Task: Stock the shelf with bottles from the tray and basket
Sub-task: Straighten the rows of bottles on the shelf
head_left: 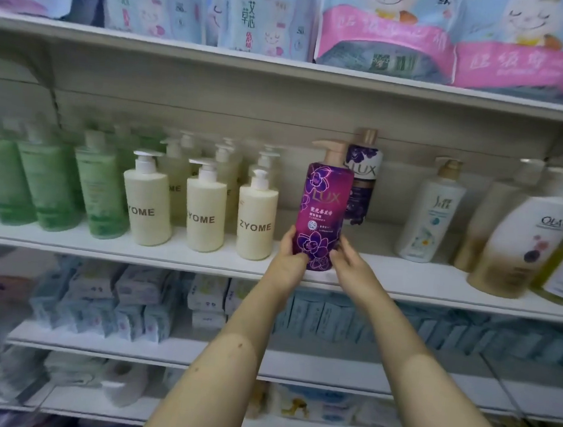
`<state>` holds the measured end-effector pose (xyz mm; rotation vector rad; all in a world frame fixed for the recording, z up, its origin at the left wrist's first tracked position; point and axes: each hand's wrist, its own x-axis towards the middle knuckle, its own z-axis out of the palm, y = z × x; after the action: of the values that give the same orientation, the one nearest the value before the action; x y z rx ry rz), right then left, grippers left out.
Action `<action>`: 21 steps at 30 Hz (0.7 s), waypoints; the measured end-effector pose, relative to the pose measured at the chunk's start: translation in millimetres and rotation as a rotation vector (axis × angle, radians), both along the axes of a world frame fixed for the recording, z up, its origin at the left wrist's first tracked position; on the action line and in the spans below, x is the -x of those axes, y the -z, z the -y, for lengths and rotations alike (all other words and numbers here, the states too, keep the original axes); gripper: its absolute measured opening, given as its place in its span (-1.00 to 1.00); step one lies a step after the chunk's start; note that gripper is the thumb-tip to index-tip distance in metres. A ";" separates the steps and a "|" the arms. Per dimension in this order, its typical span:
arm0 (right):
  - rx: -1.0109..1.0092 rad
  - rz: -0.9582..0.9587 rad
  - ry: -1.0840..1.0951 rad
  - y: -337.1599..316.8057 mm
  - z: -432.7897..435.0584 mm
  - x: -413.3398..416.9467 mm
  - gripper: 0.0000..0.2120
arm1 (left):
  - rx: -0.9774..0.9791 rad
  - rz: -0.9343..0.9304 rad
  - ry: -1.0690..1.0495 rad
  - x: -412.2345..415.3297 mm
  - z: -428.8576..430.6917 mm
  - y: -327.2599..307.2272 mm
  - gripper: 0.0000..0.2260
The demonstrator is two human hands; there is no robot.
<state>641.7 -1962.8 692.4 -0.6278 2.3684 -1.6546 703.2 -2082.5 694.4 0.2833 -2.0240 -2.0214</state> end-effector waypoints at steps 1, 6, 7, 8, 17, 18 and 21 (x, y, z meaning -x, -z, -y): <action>-0.004 0.005 -0.003 0.3 1.1 0.5 -0.54 | -0.008 0.014 -0.002 0.6 1.5 -0.7 -0.38; -0.009 0.034 -0.050 0.6 3.2 2.0 -0.47 | -0.006 0.035 0.014 2.2 3.1 -7.5 -0.33; -0.013 0.041 -0.066 0.1 4.2 2.0 -0.47 | -0.002 0.031 0.008 2.7 2.4 -8.3 -0.33; -0.014 0.047 -0.075 0.0 5.6 2.3 -0.47 | 0.000 0.025 -0.003 3.2 2.0 -9.0 -0.34; 0.017 0.087 -0.076 -0.4 6.7 9.4 -0.52 | -0.001 0.012 -0.042 7.7 -1.9 -8.8 -0.35; 0.017 0.097 -0.089 -2.3 5.0 9.2 -0.53 | -0.003 0.008 -0.036 7.4 -2.9 -9.4 -0.34; 0.050 0.146 -0.128 -4.8 -3.8 7.3 -0.52 | -0.036 -0.014 -0.071 1.4 -11.9 -5.4 -0.45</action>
<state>634.4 -1959.0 697.2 -0.6302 2.1458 -1.6492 701.8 -2070.5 699.8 0.3429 -1.9424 -2.0135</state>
